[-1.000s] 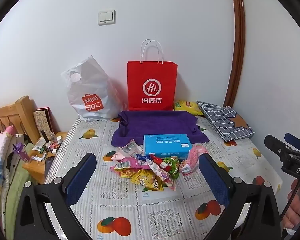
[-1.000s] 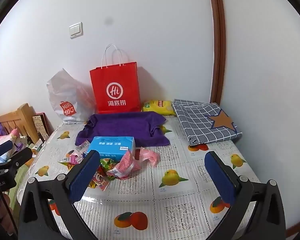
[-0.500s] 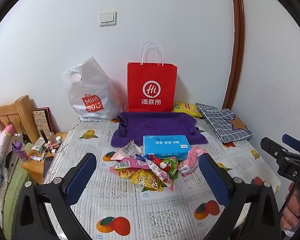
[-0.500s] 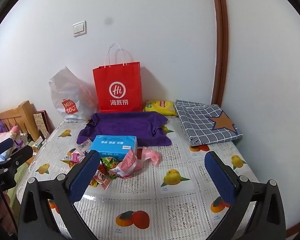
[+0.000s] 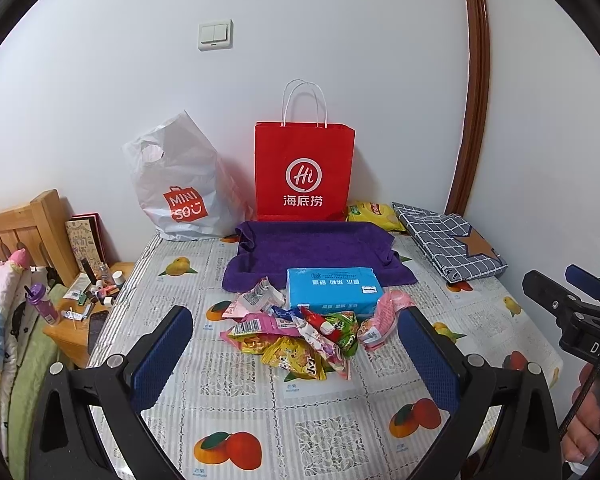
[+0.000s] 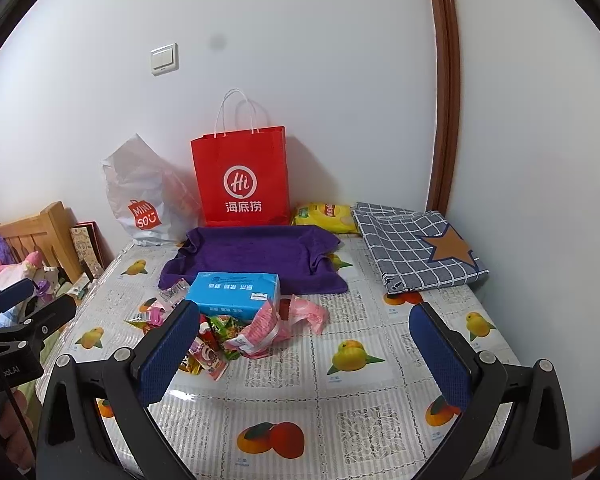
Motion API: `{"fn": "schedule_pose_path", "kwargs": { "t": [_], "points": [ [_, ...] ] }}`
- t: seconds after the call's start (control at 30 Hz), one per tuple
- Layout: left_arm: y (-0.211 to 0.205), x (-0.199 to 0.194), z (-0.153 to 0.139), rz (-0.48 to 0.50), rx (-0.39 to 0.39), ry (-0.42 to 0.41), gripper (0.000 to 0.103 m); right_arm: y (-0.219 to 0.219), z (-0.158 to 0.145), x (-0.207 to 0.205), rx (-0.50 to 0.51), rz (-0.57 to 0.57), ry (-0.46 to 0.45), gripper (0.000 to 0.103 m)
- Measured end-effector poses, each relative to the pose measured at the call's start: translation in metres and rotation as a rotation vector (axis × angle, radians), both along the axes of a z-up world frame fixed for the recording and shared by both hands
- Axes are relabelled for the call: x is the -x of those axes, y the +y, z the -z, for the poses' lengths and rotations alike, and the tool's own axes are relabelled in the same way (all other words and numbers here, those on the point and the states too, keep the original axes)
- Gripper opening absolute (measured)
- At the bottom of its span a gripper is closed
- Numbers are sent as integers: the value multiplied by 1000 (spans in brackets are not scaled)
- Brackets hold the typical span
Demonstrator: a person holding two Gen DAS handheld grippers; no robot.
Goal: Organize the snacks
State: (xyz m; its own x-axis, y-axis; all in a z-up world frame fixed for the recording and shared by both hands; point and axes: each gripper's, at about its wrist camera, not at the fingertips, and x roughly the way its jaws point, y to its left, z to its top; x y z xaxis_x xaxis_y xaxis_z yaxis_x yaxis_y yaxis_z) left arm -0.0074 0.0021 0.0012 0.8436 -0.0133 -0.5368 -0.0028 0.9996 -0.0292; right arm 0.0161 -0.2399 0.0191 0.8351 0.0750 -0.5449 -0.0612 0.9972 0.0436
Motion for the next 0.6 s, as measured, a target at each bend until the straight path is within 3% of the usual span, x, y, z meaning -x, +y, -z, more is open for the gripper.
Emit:
{"fn": "schedule_pose_path", "kwargs": {
  "t": [0.6],
  "points": [
    [0,-2,2,12,21,-1,103,7,6,0,19,-4,9,103]
  ]
}}
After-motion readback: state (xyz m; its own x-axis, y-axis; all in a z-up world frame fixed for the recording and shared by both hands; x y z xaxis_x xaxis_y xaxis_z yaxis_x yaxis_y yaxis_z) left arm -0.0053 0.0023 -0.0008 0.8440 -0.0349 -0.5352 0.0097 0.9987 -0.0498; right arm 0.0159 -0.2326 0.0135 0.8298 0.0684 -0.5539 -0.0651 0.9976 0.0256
